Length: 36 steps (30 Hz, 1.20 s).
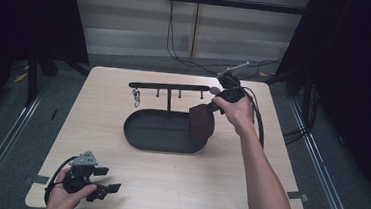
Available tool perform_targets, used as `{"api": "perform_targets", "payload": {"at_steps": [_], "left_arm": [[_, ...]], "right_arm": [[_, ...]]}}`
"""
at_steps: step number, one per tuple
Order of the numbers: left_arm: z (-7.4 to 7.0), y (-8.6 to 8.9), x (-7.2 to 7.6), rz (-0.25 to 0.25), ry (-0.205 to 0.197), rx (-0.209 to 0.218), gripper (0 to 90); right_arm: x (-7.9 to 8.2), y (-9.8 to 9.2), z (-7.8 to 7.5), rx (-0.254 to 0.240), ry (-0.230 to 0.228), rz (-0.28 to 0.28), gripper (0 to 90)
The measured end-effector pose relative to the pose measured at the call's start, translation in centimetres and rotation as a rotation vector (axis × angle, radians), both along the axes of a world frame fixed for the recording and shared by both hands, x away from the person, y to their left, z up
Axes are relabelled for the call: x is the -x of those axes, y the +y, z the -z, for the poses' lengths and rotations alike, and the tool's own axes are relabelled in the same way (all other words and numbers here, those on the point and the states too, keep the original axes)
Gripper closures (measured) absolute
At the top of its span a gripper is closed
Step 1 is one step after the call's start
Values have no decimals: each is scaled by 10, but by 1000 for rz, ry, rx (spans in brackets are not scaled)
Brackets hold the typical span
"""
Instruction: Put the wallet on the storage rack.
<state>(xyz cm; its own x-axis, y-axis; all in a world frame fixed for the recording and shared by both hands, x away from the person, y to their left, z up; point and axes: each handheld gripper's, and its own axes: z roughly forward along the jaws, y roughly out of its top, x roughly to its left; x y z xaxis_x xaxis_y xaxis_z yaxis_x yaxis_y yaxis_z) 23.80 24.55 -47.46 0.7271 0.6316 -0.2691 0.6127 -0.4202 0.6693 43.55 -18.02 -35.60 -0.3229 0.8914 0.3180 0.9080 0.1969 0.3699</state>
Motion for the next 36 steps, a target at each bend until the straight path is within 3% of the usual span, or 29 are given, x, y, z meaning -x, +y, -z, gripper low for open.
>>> {"api": "perform_targets", "payload": {"at_steps": [9,21,23,26,31,32,33,36], "left_arm": [[0,0,0,3,1,0,210],[0,0,0,5,2,-3,210],[0,0,0,4,2,-4,209],[1,-1,0,4,2,-3,209],[0,0,0,5,3,-6,209],[0,0,0,4,2,-5,209],[0,0,0,4,2,-5,210],[0,0,0,5,2,-3,209]], "right_arm": [[-3,1,20,-74,-1,22,761],[-2,5,60,-155,-8,42,767],[-2,5,64,-161,-1,49,767],[-1,5,71,-176,-34,63,768],[-2,8,82,-199,-32,60,769],[-2,10,83,-193,-40,52,850],[-2,11,85,-175,-45,50,850],[-2,14,90,-188,-53,54,847]]}}
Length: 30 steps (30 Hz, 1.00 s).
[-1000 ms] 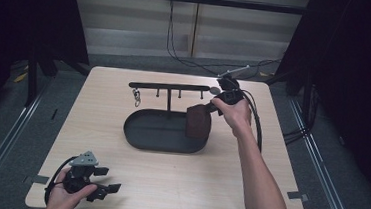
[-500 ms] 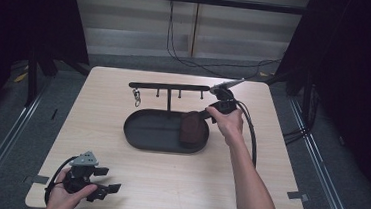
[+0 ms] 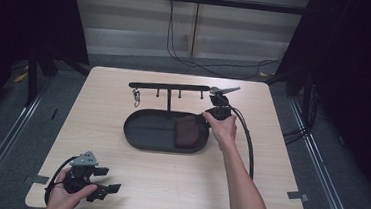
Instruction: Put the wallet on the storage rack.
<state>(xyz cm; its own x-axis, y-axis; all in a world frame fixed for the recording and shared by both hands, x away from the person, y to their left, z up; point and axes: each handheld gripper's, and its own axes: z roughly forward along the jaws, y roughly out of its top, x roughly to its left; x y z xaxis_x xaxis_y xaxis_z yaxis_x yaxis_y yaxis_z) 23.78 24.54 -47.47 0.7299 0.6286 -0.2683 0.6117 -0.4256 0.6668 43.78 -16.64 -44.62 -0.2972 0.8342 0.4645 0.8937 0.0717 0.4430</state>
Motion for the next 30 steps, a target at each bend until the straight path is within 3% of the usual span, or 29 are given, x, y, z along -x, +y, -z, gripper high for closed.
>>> {"api": "perform_targets", "payload": {"at_steps": [7,16,21,30], "left_arm": [[0,-1,0,2,0,-2,210],[0,0,0,-1,0,-2,209],[0,1,-1,-8,1,6,209],[-1,3,-2,-21,0,12,208]], "right_arm": [[1,0,2,27,-12,0,789],[7,-6,-2,16,-65,-7,715],[12,-8,-7,22,-111,-15,636],[27,-14,-12,16,-173,-14,383]]}}
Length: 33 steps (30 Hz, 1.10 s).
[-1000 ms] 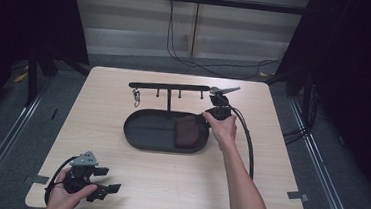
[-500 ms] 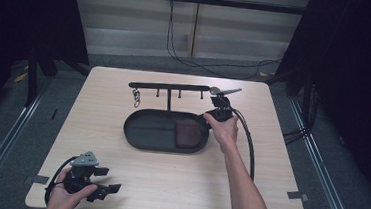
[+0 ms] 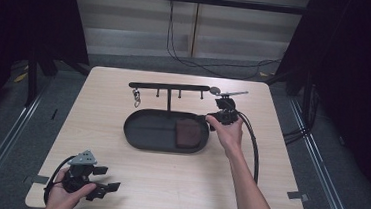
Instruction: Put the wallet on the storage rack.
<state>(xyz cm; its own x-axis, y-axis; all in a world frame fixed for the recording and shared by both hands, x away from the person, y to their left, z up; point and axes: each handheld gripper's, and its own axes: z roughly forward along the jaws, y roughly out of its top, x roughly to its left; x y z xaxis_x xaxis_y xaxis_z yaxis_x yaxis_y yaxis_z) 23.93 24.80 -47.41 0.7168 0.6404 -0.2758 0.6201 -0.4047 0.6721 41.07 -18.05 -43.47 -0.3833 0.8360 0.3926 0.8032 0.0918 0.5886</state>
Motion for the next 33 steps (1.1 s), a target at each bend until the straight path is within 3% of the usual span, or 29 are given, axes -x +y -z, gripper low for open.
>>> {"api": "perform_targets", "payload": {"at_steps": [6,12,23,33], "left_arm": [[0,1,-1,-12,-1,5,208],[-1,3,-1,-23,-7,10,208],[-1,4,-1,-45,-10,12,208],[-2,5,-2,-58,-7,12,206]], "right_arm": [[11,-1,-6,14,-42,-5,290],[24,-9,-8,25,-51,-10,230],[57,-29,-17,37,-112,-14,203],[90,-50,-17,64,-143,6,190]]}}
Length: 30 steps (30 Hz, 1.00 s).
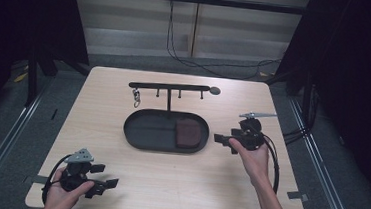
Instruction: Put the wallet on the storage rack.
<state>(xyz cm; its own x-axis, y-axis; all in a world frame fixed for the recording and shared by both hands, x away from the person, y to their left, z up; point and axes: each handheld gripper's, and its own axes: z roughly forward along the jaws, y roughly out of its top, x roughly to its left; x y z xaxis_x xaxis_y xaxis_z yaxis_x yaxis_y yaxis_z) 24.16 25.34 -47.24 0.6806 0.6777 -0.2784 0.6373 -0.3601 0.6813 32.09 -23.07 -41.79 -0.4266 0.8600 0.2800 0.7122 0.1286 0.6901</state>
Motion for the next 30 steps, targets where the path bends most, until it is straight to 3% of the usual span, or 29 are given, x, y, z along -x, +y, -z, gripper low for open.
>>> {"api": "perform_targets", "payload": {"at_steps": [21,30], "left_arm": [[1,0,-1,-2,17,2,193],[0,2,-2,-15,15,10,193]], "right_arm": [[72,-38,22,-11,-41,43,189],[90,-54,40,-14,-25,85,181]]}}
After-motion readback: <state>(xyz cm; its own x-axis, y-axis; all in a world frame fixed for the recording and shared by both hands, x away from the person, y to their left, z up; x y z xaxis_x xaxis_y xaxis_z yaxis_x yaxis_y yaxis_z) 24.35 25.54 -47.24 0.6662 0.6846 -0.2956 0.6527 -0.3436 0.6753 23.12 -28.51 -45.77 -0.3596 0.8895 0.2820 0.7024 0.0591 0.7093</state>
